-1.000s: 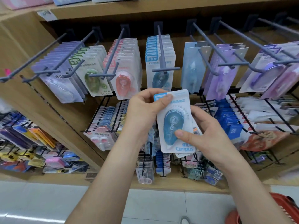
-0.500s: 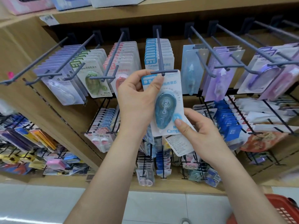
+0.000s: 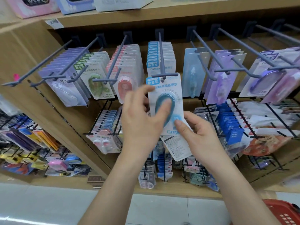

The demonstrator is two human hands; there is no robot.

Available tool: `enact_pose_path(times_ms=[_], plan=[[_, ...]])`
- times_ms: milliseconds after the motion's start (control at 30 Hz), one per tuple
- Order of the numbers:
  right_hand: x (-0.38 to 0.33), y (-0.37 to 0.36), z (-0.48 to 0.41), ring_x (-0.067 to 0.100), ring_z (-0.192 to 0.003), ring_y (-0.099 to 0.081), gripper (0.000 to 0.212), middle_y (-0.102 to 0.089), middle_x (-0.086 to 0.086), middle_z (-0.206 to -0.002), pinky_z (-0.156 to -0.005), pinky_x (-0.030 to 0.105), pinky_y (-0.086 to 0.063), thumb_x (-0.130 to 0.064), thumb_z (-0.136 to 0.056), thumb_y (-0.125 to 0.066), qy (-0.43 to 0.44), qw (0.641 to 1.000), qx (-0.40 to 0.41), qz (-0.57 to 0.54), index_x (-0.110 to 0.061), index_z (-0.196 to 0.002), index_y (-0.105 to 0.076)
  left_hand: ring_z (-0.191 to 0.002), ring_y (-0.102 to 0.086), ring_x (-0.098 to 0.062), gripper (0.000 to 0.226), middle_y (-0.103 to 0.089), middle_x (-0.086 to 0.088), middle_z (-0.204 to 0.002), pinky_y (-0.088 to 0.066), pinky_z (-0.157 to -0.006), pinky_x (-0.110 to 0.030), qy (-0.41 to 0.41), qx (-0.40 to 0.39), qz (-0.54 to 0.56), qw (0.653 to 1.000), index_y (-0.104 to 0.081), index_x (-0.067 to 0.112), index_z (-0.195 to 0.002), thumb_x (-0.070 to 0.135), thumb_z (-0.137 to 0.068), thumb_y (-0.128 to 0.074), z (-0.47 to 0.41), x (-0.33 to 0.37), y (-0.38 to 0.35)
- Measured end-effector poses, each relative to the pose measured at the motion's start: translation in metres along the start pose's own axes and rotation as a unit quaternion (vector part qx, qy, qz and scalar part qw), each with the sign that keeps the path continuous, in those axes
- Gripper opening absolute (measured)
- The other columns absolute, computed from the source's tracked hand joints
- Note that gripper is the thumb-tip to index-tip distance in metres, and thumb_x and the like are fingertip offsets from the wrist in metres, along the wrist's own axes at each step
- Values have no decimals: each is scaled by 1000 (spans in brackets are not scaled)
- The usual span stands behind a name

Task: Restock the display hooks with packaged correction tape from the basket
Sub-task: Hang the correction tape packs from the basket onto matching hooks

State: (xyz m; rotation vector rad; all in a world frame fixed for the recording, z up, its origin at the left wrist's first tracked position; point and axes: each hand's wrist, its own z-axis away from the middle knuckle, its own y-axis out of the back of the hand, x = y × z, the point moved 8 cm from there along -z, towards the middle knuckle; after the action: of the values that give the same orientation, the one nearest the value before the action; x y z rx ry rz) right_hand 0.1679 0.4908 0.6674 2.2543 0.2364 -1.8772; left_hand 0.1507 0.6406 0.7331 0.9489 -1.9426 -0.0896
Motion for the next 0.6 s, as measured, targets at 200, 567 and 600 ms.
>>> enact_pose_path(times_ms=[200,567,600], plan=[[1,5,1,15,-101,-69,24,-74,-7,-107,-87,35,-57,-17,-100,-56,-3,1000,15,-4,-33,-115,-67,-72,-59,-13,60,-56,10,-88,-53,-69,-36,-8,-64,-94,994,-56,31,-131,42,-75,-76,7,-4,-11],[27,54,11,19,-95,-73,24,-77,1,-105,-66,26,-58,-9,-90,-64,-89,971,158,-158,-20,-111,-70,-92,-61,-27,42,-58,-7,-104,-39,-68,-32,-8,-46,-220,974,-59,12,-113,42,-85,-70,-50,-18,-54],[28,52,12,20,-94,-73,26,-77,3,-106,-65,24,-58,-13,-89,-63,-91,969,154,-171,-17,-113,-70,-97,-60,-27,44,-56,-5,-108,-36,-69,-31,12,-66,-245,967,-57,14,-118,45,-88,-67,-54,-22,-58]])
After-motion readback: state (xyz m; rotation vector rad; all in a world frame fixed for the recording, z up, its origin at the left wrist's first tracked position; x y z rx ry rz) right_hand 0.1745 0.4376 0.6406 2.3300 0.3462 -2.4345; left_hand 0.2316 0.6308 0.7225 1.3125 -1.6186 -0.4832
